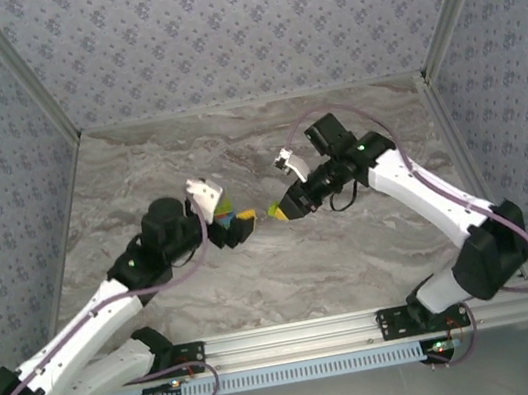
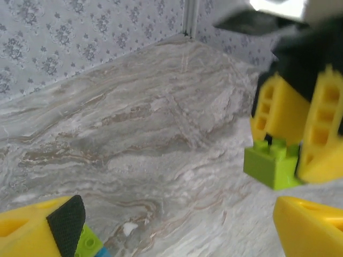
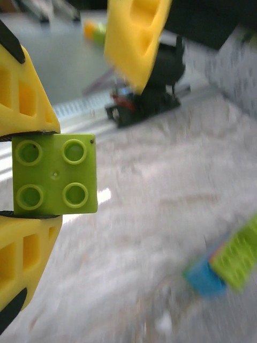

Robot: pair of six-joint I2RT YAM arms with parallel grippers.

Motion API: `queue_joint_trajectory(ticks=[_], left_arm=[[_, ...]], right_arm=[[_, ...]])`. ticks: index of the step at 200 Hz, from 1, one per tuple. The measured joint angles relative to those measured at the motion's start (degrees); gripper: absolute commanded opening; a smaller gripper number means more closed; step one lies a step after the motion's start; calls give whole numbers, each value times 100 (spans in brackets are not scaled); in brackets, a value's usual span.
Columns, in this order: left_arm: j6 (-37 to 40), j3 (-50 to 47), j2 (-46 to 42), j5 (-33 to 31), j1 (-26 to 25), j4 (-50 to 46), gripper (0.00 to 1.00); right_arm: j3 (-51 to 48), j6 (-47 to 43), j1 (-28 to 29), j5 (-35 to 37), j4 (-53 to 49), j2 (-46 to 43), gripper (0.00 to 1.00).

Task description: Assemble a carrot with lego

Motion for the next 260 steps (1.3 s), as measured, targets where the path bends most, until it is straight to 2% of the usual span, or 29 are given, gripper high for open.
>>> queue_joint_trajectory(ticks=[20,47,79,99,171,234,260], left_arm=[[-922,682,297,522,356,-376,85],[-2492,857,389,1298,553,-474,84],[-4398,857,1056,2461,595,-367,84],[-5176,833,1473,2957,595,-258,84],[-6459,442,1871,3681,601,651,71],[-6874,127,1897,3825,669,1298,63],[-6922,81,1897,3858,708,1362,54]], right_arm=[[-289,-24,188,1016,267,-433,18],[-1147,-223,608,2026,1023,-988,18],[-1749,-522,863,2452,1644,-1384,18],[-1753,-717,903,2577,1961,-1434,18],[-1353,-1113,1075,2693,2221,-1360,18],[-1008,-1213,1075,2603,2179,-874,19],[-903,-1241,1104,2474,2079,-702,19]])
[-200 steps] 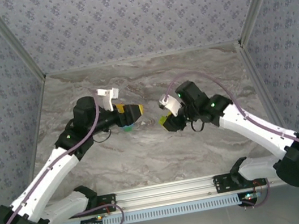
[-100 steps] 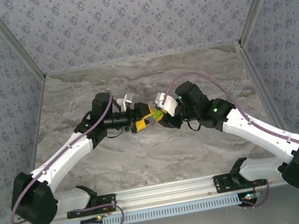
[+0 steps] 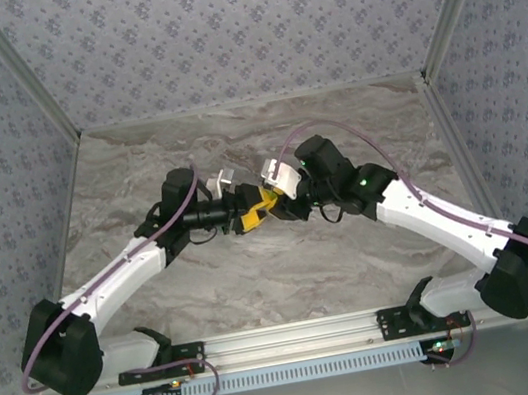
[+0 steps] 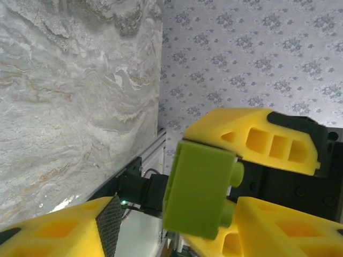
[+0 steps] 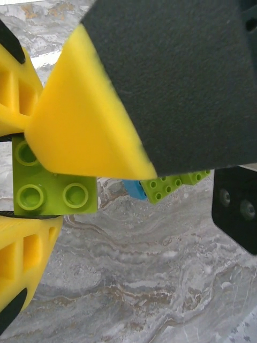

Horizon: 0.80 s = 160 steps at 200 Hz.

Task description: Assemble a carrot with lego

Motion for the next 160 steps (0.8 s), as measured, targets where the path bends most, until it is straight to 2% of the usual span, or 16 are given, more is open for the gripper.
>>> queue_joint_trajectory(ticks=[22,58,116,133,160], left_arm=[[-39,-33,0,72,37,79,48],[-111,-63,-2,144,61,195,33],[-74,-162,-70,188,61,251,22],[-76,-168,-118,181,63,251,19],[-190,-232,-225,122,72,348,19]], right_arm=[[50,-35,63,-114,-11,70,19],[63,-72,122,-243,-31,81,19],[74,-70,127,-365,-131,107,21],[105,-70,127,-385,-129,116,26],[138,-74,133,-415,-63,122,46]])
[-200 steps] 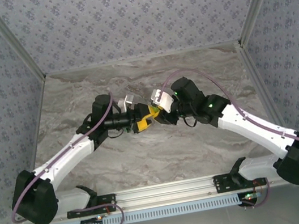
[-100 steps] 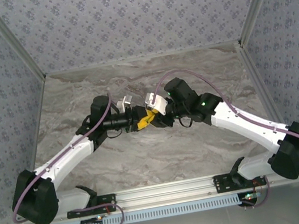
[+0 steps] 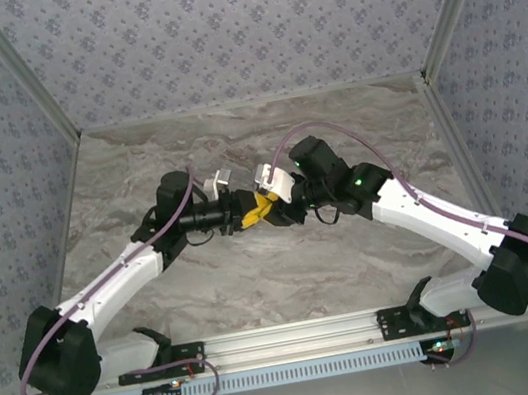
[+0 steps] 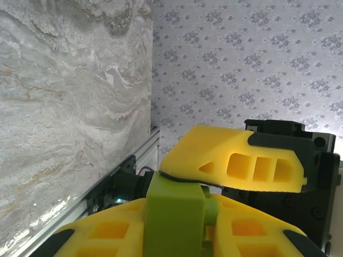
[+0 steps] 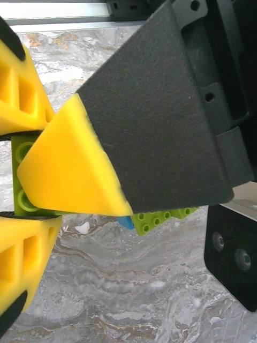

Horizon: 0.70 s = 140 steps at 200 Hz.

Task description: Assemble a carrot with lego

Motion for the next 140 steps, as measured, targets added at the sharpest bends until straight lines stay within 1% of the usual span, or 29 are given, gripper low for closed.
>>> queue_joint_trajectory(ticks=[12,29,54,95,109,126,140], left_arm=[[-205,-81,-50,-17,0,186,19],[-496,-203,-109,-46,0,479,19],[-957,-352,-131,-160,0,940,19],[-1775,-603,-142,-330,0,1967,19],[-1961,-640,-142,-378,0,2229,19],[-2146,-671,-142,-435,0,2492,20],[-2249,-684,-142,-452,2,2629,20]], right_arm=[[-7,-7,2,-2,59,0,53],[-55,-48,-17,-50,225,-2,59],[-162,9,-101,-245,490,-2,62],[-245,146,-291,-717,931,-20,61],[-297,251,-391,-931,1082,-68,57],[-315,341,-496,-1161,1239,-118,49],[-315,439,-573,-1335,1368,-151,47]])
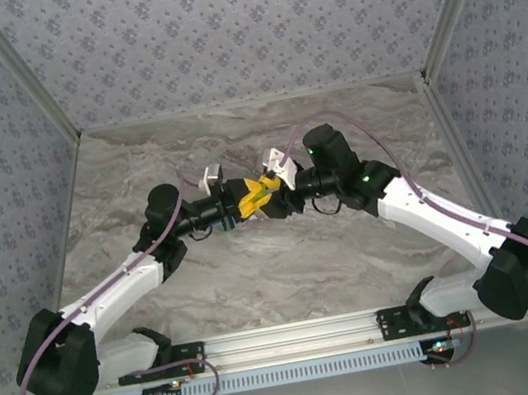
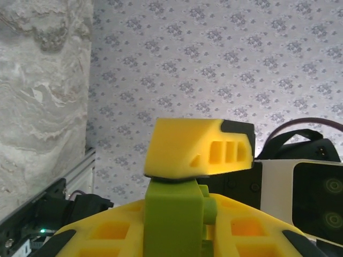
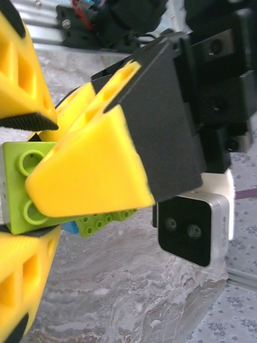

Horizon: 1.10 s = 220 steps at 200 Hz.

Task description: Assemble a carrot with lego

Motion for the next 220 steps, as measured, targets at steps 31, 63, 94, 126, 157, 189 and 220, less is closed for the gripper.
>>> queue_joint_trajectory(ticks=[31,63,94,126,157,189,220], left_arm=[[-118,-2,-2,2,-2,76,20],[-192,-2,-2,9,-2,190,20],[-258,-2,-2,22,-2,195,20],[-326,-2,-2,17,-2,234,20],[-404,-33,-15,15,9,254,20],[-426,-87,-15,24,9,243,21],[-420,-87,-17,26,9,238,36]], right_arm=[[0,131,-109,-258,243,-17,46],[0,190,-140,-446,319,-17,46],[37,190,-162,-601,317,44,49],[151,184,-160,-713,269,170,47],[245,103,-173,-739,149,267,37],[254,31,-177,-761,33,295,28],[273,17,-177,-765,-7,297,24]])
